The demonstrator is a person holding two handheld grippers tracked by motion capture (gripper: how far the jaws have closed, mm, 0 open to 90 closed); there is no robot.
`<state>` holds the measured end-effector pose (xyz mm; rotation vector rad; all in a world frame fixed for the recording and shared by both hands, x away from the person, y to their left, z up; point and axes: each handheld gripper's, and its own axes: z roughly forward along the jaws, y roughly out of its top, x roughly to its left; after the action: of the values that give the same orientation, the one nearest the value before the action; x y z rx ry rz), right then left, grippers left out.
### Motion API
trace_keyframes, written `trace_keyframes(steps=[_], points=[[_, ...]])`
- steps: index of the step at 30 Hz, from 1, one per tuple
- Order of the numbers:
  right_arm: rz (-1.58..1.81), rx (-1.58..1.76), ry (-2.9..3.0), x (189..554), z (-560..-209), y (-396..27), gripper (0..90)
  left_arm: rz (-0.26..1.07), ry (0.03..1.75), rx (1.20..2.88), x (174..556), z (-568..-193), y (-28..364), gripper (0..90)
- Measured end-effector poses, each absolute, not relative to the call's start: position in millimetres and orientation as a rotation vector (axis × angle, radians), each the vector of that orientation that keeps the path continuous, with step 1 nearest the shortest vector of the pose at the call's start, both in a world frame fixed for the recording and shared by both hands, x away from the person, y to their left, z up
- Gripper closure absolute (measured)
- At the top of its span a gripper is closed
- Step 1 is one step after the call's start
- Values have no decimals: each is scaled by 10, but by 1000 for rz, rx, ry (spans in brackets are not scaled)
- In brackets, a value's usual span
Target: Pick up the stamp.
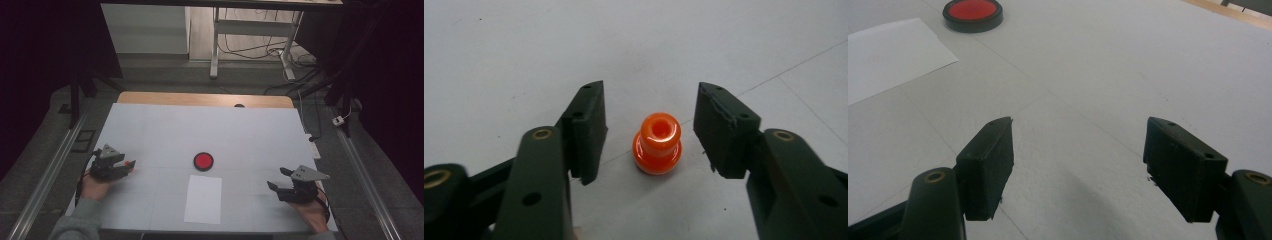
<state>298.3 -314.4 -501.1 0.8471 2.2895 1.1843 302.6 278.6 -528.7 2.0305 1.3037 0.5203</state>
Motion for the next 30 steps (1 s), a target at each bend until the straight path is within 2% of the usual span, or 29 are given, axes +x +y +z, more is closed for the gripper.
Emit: trace_keyframes(steps=[8, 22, 30], points=[[1181, 847, 2288, 2980, -5007, -3153, 281, 494, 1301, 2043, 3029, -5300, 2788, 584], [1170, 851, 2284, 2976, -5004, -3159, 285, 476, 1296, 2054, 3027, -5312, 2792, 706], [1178, 850, 2283, 2974, -4998, -3159, 286, 479, 1301, 2049, 3019, -5315, 2795, 720]])
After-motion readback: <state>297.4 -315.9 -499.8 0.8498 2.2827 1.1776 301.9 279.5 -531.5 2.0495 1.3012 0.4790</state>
